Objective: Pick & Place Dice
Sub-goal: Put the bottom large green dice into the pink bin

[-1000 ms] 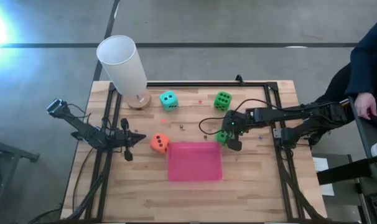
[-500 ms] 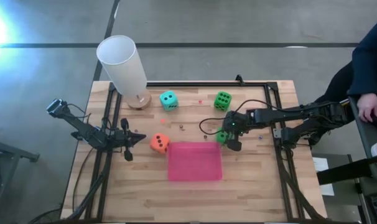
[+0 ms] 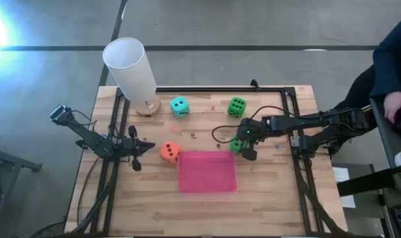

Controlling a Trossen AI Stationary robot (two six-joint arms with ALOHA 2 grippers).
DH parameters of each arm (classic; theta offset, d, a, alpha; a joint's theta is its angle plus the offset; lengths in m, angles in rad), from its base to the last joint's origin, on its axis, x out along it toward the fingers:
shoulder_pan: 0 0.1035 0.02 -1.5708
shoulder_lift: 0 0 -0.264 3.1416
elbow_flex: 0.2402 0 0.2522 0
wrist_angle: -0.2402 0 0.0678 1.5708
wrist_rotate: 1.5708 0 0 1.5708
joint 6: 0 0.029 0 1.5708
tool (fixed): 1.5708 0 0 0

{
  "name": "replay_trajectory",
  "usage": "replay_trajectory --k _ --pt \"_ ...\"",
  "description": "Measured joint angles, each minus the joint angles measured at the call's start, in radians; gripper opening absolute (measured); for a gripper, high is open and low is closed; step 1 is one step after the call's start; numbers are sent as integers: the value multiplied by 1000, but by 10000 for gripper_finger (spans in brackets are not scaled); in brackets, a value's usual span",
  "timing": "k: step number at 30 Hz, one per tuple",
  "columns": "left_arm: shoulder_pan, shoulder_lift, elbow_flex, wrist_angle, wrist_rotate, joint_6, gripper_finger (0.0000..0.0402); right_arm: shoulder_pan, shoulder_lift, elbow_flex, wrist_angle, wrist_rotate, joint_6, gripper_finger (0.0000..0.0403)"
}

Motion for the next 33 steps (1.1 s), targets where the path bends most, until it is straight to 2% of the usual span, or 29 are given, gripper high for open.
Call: replay_trajectory --k 9,19,29,33 --pt "0 0 0 0 0 0 7 0 0 0 0 0 -4 397" --pt "0 0 0 0 0 0 7 3 0 0 1 -6 -2 348" --pt "0 0 0 0 0 0 7 5 -25 17 -35 2 3 348" --pt "0 0 0 0 0 0 7 5 -53 53 -89 42 -11 349"
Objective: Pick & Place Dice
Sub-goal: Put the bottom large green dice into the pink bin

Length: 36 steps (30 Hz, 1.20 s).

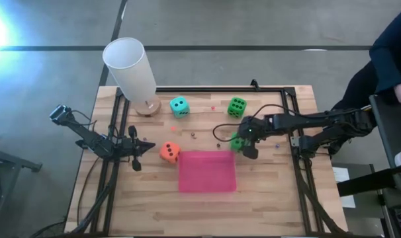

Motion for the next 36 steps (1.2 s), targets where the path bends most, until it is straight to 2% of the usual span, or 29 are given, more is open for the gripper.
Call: replay_trajectory --k 9,19,32,36 --pt "0 0 0 0 0 0 7 23 -32 140 -148 75 -12 352" --pt "0 0 0 0 0 0 7 112 -29 289 -179 92 27 354" --pt "0 0 0 0 0 0 7 247 151 439 -178 84 85 355" --pt "0 0 0 0 0 0 7 258 200 459 -177 4 125 355"
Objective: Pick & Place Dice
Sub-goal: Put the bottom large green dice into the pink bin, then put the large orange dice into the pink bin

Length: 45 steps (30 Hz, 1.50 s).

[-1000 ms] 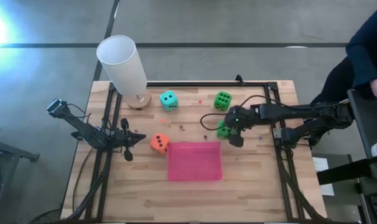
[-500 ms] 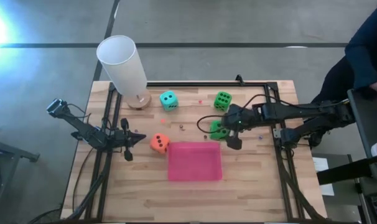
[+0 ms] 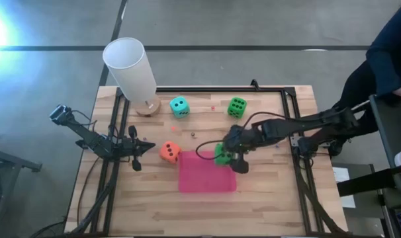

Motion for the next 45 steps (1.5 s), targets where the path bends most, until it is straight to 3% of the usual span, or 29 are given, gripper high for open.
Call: replay_trajectory --k 12,21,28,45 --pt "0 1 0 0 0 0 7 10 115 41 4 -35 32 364" --pt "0 1 0 0 0 0 7 10 108 36 12 -40 39 368" --pt "0 1 0 0 0 0 7 9 133 32 20 -39 36 396" --pt "0 1 0 0 0 0 7 5 143 33 40 -5 22 400"
